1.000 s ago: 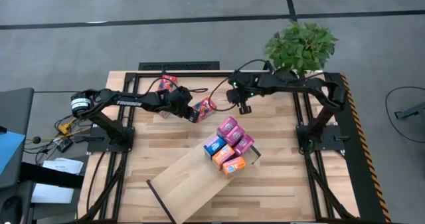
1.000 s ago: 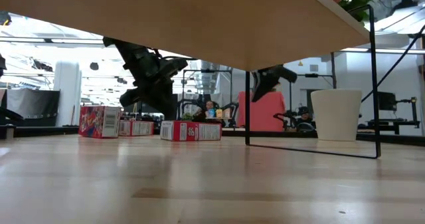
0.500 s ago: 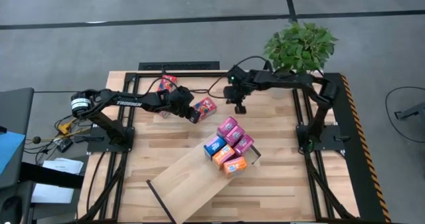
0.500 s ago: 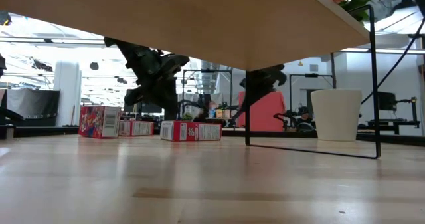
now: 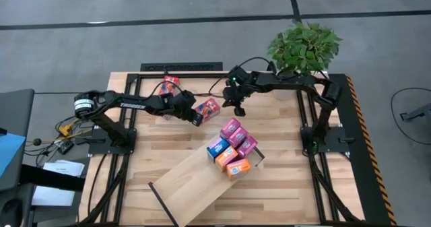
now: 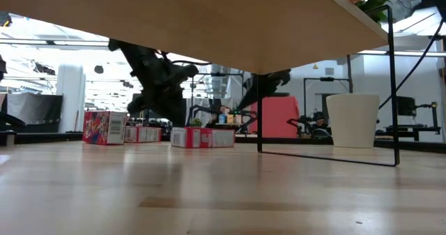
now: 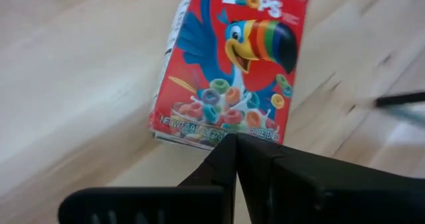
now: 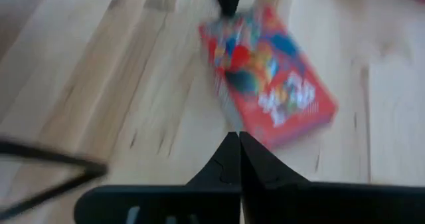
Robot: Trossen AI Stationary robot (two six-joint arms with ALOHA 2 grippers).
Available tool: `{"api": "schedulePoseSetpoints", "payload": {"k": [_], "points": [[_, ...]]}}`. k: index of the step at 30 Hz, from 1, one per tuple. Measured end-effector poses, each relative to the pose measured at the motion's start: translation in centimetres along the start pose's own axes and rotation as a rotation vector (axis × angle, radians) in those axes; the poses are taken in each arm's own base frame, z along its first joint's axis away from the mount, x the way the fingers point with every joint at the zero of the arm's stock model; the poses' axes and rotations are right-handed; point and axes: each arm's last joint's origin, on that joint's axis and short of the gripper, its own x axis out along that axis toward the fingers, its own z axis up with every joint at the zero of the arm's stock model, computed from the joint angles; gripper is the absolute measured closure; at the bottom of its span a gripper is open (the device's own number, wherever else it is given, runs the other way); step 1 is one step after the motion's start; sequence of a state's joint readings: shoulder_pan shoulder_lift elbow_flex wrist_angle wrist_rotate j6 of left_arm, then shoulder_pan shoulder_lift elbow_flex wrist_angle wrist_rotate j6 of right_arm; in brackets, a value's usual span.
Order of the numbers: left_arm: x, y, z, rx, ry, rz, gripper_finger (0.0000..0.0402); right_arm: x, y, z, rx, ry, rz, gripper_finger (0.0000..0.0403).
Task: Stack cereal on shelf
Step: Put the right red cereal box onto the shelf
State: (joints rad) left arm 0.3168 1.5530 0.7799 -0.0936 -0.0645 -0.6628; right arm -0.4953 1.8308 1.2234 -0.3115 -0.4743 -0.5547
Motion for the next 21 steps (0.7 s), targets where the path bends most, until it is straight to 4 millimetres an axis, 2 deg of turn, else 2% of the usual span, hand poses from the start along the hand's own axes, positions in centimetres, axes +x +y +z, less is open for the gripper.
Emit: {"api": "schedulePoseSetpoints", "payload": {"k": [7,17,19,21], "points": [[0.4,0.9,-1.6,-0.093,-0.07,-0.055,0.0401,0.1,-1.0,-0.5,0.063,-0.035,0.009,0.0374],[0.9,2.4,-4.6,-0.165,-0.014,-0.006,0.0401,0.4,-0.7,-0.2,0.052,-0.034,-0.016,0.0392],[1.1,3.0,-5.6,-0.191,0.012,0.02,0.0401,0.3,-0.9,-0.3,0.069,-0.03,-0.028,0.0387],[1.0,3.0,-5.5,-0.209,-0.004,0.0,0.0401,0.3,-0.9,-0.3,0.081,-0.032,-0.03,0.0374]]}}
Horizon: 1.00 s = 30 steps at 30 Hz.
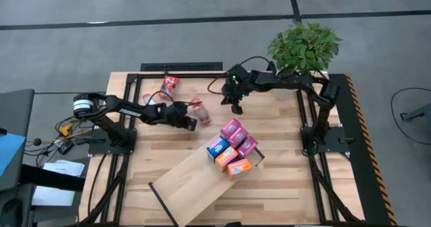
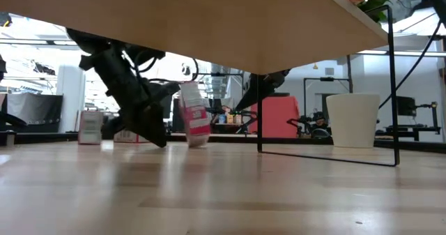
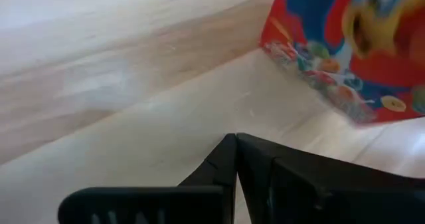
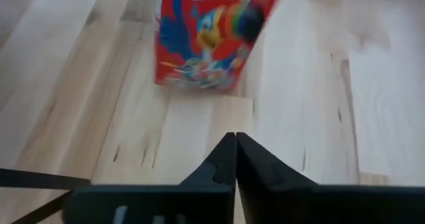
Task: Stack cereal on shelf
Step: Put the right red cereal box onto the shelf
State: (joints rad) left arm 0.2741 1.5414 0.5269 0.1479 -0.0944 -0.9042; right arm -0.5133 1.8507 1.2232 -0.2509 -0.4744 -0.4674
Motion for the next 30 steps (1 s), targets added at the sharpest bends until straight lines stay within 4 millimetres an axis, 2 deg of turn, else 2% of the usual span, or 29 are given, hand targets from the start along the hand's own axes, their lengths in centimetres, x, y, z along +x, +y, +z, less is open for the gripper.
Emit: {"api": "schedulePoseSetpoints", "payload": {"k": [5,9,13,15,19,25,27,30], "points": [[0.0,-0.1,0.1,0.002,-0.015,-0.023,0.0401,0.0,0.0,0.0,0.005,-0.001,-0.002,0.035],[0.0,-0.2,0.1,0.003,-0.014,-0.036,0.0401,0.1,0.3,0.2,-0.003,-0.005,0.001,0.035],[-0.6,-0.7,0.5,0.022,-0.018,-0.07,0.0401,-1.0,0.2,1.0,-0.008,-0.033,-0.021,0.0353],[-1.2,-1.3,1.0,0.02,-0.04,-0.097,0.0401,-1.7,0.1,1.4,-0.008,-0.04,-0.032,0.0354],[-2.5,-1.2,1.4,0.034,-0.045,-0.057,0.0401,-2.9,-0.4,2.4,-0.018,-0.075,-0.07,0.035],[-6.1,-0.8,1.9,0.045,-0.108,0.031,0.0398,-3.9,-1.2,3.3,-0.001,-0.088,-0.103,0.0332],[-7.3,-1.1,2.3,0.081,-0.143,-0.013,0.0384,-4.0,-1.3,3.7,-0.006,-0.098,-0.109,0.0323],[-8.9,-1.7,2.9,0.127,-0.211,-0.102,0.0341,-4.3,-1.4,4.3,-0.012,-0.111,-0.114,0.0304]]}}
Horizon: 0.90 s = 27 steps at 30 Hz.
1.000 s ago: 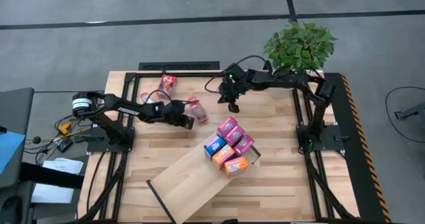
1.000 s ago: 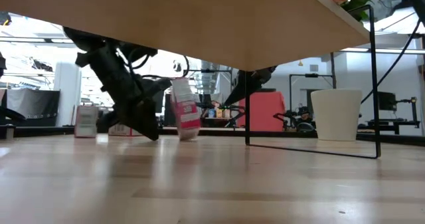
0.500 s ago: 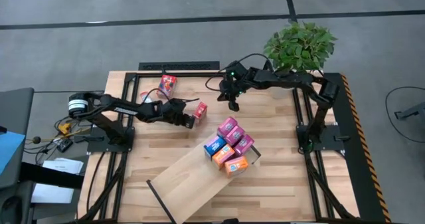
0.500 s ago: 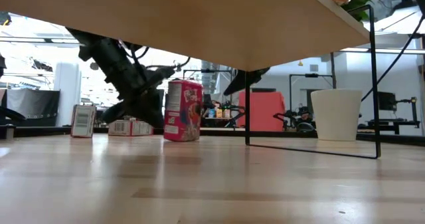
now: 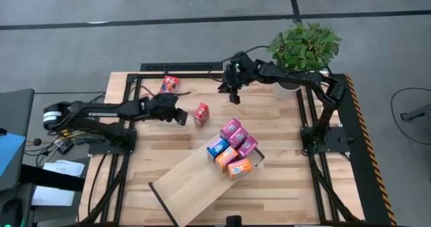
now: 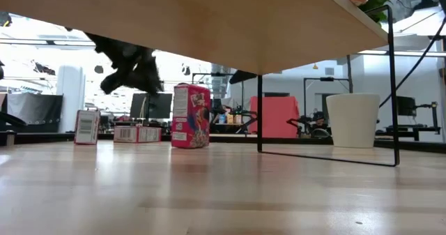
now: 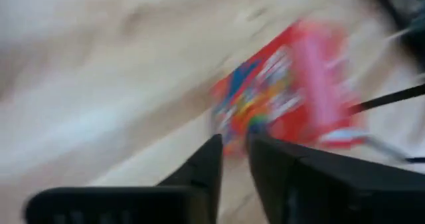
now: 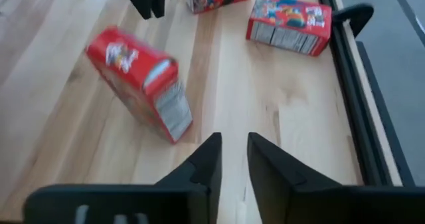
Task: Stack cereal on shelf
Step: Put the right red cereal box onto the shelf
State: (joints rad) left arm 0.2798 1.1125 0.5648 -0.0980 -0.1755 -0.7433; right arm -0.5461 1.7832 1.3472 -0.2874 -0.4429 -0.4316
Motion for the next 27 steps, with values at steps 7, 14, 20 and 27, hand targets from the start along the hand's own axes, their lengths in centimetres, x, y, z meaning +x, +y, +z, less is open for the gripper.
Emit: {"api": "schedulePoseSetpoints", "payload": {"k": [7,14,20,27], "points": [[-2.7,-1.7,2.3,0.035,-0.163,-0.222,0.0189,-0.8,-0.2,1.4,0.007,0.003,0.001,0.0246],[-1.7,-3.1,2.8,0.157,-0.132,-0.094,0.0107,-1.0,-0.4,1.4,0.047,0.012,-0.005,0.0212],[0.7,-4.9,3.1,0.234,-0.077,-0.044,0.0102,-1.0,-0.4,1.2,0.06,0.039,-0.018,0.0213],[3.9,-6.1,3.0,0.332,0.059,0.067,0.0102,-1.0,-0.3,0.9,0.072,0.063,-0.008,0.0225]]}}
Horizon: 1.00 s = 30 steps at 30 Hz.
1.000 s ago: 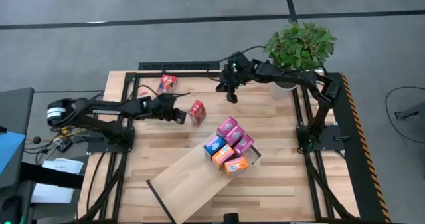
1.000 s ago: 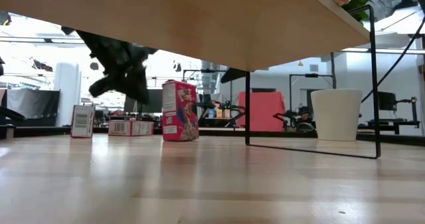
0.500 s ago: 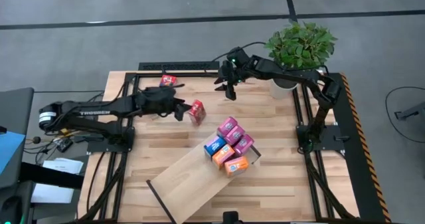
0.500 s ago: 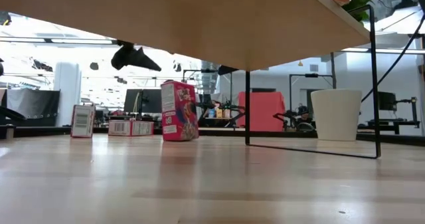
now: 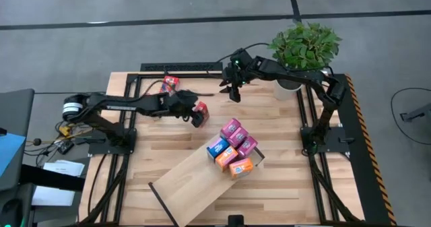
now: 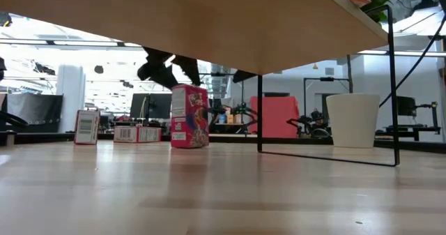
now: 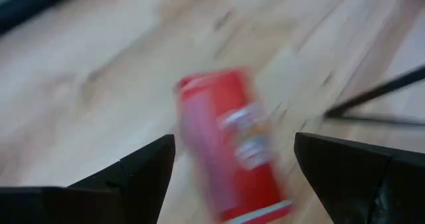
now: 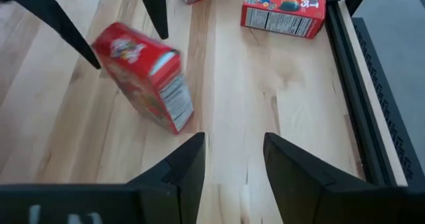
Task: Stack cereal on shelf
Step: Put the right red cereal box onto the shelf
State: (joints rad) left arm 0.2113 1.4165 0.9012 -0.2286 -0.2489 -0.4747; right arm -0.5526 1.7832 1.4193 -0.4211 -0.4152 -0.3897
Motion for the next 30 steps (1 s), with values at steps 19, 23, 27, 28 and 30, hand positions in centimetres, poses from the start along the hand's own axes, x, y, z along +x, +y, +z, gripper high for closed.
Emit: {"api": "schedulePoseSetpoints", "payload": {"k": [19,23,27,28,30], "points": [[1.9,-0.7,-0.4,-0.096,0.136,-0.01,0.0243,-0.1,1.0,-0.1,0.008,0.056,0.015,0.0248],[1.1,-1.2,1.0,-0.044,0.131,-0.023,0.0295,-1.2,1.6,0.4,-0.011,0.048,-0.005,0.0262],[-1.1,-1.8,3.4,0.018,0.131,-0.034,0.0318,-3.6,2.5,1.9,-0.055,-0.004,-0.076,0.0274],[-1.9,-2.0,4.1,0.038,0.128,-0.038,0.0318,-4.4,2.7,2.2,-0.062,-0.017,-0.092,0.0277],[-3.5,-2.3,5.4,0.069,0.114,-0.039,0.0317,-6.3,3.5,3.0,-0.072,-0.055,-0.118,0.028]]}}
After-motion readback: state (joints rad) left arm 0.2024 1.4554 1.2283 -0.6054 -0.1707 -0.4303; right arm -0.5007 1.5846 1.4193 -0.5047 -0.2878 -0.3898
